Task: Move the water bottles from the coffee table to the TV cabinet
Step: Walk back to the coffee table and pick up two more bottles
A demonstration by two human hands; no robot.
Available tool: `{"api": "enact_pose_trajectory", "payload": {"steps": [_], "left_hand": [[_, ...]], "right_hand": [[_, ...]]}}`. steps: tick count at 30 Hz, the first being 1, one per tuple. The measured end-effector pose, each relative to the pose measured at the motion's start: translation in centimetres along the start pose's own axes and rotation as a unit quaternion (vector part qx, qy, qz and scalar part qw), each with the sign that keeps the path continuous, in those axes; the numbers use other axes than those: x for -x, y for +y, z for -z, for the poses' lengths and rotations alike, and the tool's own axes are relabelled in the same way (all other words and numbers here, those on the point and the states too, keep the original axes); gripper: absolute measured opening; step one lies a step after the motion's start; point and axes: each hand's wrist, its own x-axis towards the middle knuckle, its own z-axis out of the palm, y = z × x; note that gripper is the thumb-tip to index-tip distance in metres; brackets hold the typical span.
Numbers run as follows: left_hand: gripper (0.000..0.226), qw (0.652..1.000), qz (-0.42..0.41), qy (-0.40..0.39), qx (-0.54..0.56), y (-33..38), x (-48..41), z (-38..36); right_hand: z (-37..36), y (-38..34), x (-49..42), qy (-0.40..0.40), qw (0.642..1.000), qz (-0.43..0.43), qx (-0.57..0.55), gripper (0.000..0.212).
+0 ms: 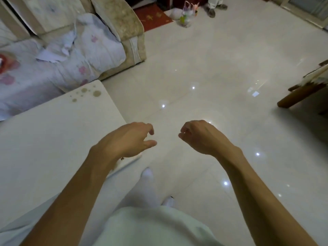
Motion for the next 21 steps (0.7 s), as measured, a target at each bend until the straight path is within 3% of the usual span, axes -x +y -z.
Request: {"api": "enact_pose_trajectory", "payload": {"steps": [14,21], "left_hand": [[0.045,0.996,0.048,-0.027,0.066,-7.1,-18.4,10.4],[0.043,0.995,0.076,0.046,0.047,-11.7,-24.1,19.6]], "right_hand": [[8.9,1.2,-23.3,-0.042,0.997,0.039,0.057,0.034],[14.2,-1.6,-34.3,-0.023,0.993,0.093,0.065,0.032]]}}
